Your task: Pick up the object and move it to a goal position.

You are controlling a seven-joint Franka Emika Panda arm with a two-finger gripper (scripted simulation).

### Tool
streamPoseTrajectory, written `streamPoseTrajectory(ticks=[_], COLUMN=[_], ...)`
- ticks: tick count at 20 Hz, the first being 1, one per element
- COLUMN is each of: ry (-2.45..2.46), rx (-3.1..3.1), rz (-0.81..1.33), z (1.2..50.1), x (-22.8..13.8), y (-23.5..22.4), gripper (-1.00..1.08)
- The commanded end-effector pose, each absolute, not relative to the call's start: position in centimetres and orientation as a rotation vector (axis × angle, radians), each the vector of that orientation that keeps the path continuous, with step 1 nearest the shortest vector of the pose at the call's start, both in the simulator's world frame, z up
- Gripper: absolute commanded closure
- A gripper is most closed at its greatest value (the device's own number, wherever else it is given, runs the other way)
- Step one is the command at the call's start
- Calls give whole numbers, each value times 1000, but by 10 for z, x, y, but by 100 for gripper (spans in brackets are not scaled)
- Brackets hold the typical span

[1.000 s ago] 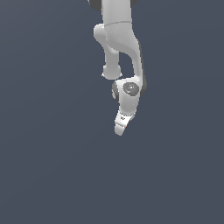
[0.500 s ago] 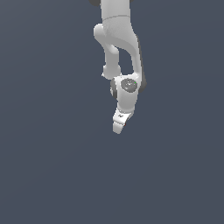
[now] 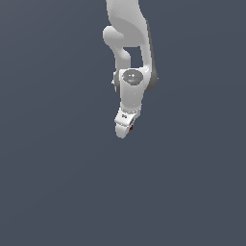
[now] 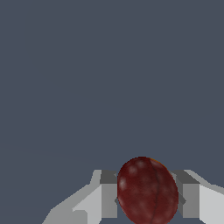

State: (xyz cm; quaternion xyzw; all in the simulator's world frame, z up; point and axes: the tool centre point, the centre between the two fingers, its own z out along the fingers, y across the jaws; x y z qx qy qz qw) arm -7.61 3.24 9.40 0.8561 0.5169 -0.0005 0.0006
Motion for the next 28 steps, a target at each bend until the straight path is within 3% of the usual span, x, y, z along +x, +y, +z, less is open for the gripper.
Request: streamPoseTrajectory(ticks=[1, 28], ry=[1623, 1626], rx=[2688, 2691], rz=[-1, 4], z=[116, 390], x=[-80, -116], y=[20, -139], gripper=[108, 108])
